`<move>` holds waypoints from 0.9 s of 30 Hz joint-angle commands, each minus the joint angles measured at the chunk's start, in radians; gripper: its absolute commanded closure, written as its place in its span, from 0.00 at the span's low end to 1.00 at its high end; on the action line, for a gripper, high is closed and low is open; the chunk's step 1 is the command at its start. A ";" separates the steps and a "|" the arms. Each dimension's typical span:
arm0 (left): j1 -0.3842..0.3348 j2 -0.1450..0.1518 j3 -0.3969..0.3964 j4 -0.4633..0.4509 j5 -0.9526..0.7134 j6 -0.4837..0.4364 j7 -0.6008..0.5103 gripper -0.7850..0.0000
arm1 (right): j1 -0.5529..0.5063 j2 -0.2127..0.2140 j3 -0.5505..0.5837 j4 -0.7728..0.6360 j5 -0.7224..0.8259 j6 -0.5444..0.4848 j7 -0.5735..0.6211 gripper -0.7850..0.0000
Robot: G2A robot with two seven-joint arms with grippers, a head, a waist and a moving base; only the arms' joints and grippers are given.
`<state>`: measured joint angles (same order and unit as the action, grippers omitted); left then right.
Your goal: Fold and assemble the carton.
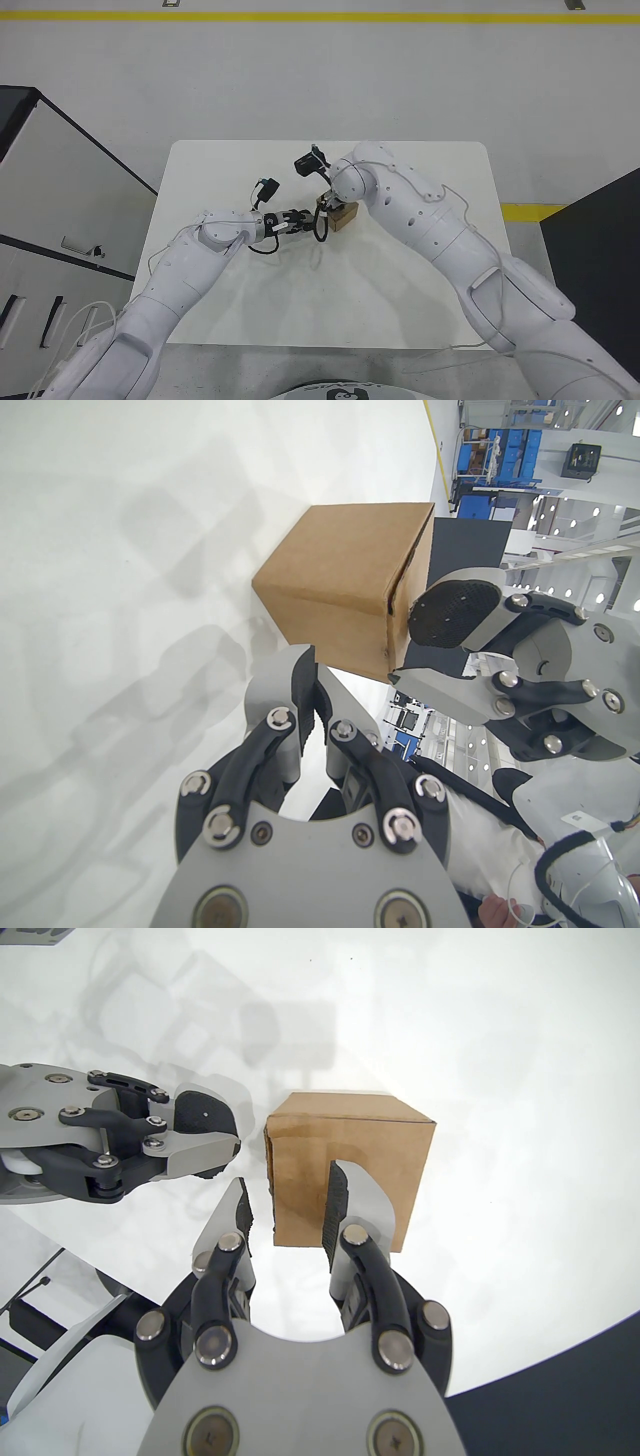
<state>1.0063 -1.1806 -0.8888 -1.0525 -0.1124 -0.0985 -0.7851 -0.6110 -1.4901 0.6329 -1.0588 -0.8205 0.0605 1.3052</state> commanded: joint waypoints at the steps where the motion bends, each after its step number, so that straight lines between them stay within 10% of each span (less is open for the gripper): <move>1: 0.000 0.000 0.000 0.000 0.000 0.000 0.000 1.00 | -0.003 0.005 0.021 -0.011 0.017 -0.004 0.004 0.52; 5: 0.000 0.000 0.000 0.000 0.000 0.000 0.000 1.00 | -0.019 0.020 0.083 -0.028 0.068 -0.019 0.005 0.56; 9: 0.000 0.000 0.000 0.000 0.000 0.000 0.000 1.00 | -0.041 0.038 0.163 -0.020 0.151 -0.033 -0.007 1.00; 27: 0.000 0.000 0.000 0.000 0.000 0.000 0.000 1.00 | -0.057 0.045 0.229 0.110 0.311 -0.080 -0.043 1.00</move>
<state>1.0063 -1.1806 -0.8888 -1.0525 -0.1124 -0.0985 -0.7851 -0.6711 -1.4442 0.8631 -0.9616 -0.5173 -0.0138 1.2649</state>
